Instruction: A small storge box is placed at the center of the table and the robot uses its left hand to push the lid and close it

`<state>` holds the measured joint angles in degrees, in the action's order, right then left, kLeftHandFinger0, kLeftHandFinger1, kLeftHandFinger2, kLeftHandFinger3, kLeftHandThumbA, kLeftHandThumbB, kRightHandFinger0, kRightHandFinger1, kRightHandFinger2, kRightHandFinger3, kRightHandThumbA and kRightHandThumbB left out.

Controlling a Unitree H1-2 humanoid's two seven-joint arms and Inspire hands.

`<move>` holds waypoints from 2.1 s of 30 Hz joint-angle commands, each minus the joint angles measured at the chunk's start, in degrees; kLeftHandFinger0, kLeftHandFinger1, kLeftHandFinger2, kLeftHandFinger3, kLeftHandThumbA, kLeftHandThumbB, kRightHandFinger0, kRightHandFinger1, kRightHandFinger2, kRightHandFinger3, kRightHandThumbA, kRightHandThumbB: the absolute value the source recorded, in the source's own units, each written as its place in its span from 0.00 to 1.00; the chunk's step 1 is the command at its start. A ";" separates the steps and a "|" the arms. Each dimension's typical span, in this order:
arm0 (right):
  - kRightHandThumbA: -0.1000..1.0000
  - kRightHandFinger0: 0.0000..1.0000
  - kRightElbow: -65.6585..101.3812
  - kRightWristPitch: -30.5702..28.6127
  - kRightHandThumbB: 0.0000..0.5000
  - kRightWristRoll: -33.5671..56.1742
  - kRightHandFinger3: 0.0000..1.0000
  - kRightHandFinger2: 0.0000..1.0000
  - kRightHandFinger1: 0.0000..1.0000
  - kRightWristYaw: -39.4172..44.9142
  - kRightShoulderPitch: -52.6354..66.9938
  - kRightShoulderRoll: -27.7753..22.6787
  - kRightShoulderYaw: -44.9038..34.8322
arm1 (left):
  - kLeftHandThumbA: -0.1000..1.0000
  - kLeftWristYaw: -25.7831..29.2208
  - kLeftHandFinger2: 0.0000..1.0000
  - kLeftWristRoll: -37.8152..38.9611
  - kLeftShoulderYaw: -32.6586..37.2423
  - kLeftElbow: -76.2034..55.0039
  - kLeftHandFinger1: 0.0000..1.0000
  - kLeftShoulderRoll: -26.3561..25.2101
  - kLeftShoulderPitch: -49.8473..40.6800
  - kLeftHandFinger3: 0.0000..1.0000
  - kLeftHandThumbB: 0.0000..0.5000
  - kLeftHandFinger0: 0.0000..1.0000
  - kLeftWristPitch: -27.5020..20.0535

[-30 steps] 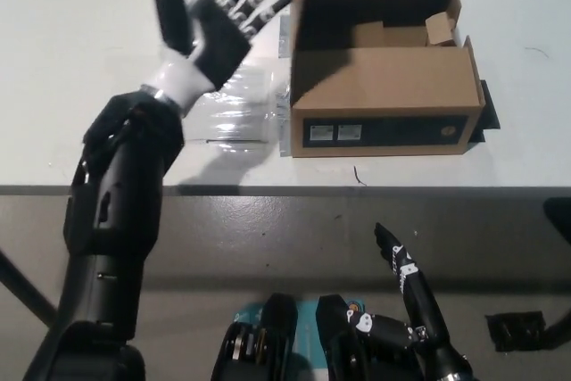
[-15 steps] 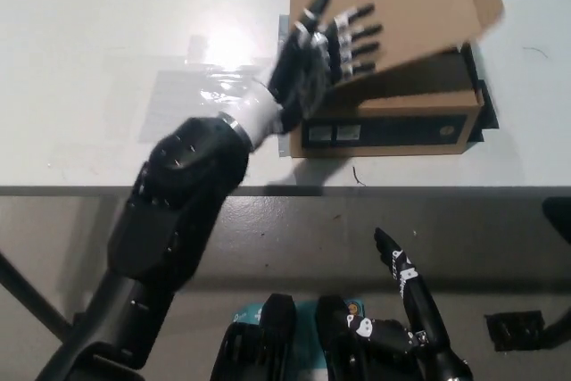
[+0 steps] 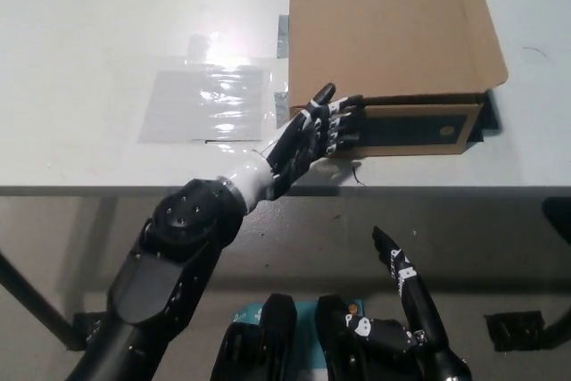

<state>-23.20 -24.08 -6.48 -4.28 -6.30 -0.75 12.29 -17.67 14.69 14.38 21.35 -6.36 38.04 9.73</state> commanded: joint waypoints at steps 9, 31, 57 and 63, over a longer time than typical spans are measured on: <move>1.00 1.00 1.29 -2.85 0.81 -0.59 1.00 1.00 1.00 0.22 -1.06 0.20 0.59 | 1.00 -5.18 1.00 1.00 -2.02 -27.56 1.00 -4.13 -10.63 1.00 0.83 1.00 0.72; 1.00 1.00 0.86 -2.85 0.77 1.03 1.00 1.00 1.00 1.07 -0.91 0.08 0.06 | 1.00 -0.30 1.00 -9.39 -8.25 -37.80 1.00 -8.70 -37.34 1.00 0.74 1.00 -18.76; 1.00 1.00 8.06 -2.85 0.67 3.08 1.00 1.00 1.00 0.62 3.76 -1.13 -0.97 | 1.00 2.89 1.00 -14.53 -12.90 -17.09 1.00 -9.11 -35.30 1.00 0.53 1.00 -28.39; 1.00 1.00 5.19 -2.85 0.74 2.75 1.00 1.00 1.00 0.41 2.47 -1.03 -1.28 | 1.00 2.42 1.00 -13.23 -13.22 -15.12 1.00 -9.16 -34.60 1.00 0.52 1.00 -28.79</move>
<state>-18.01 -24.29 -4.98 -3.82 -2.43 -2.21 11.70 -16.07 0.97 2.08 6.35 -14.92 2.19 -16.00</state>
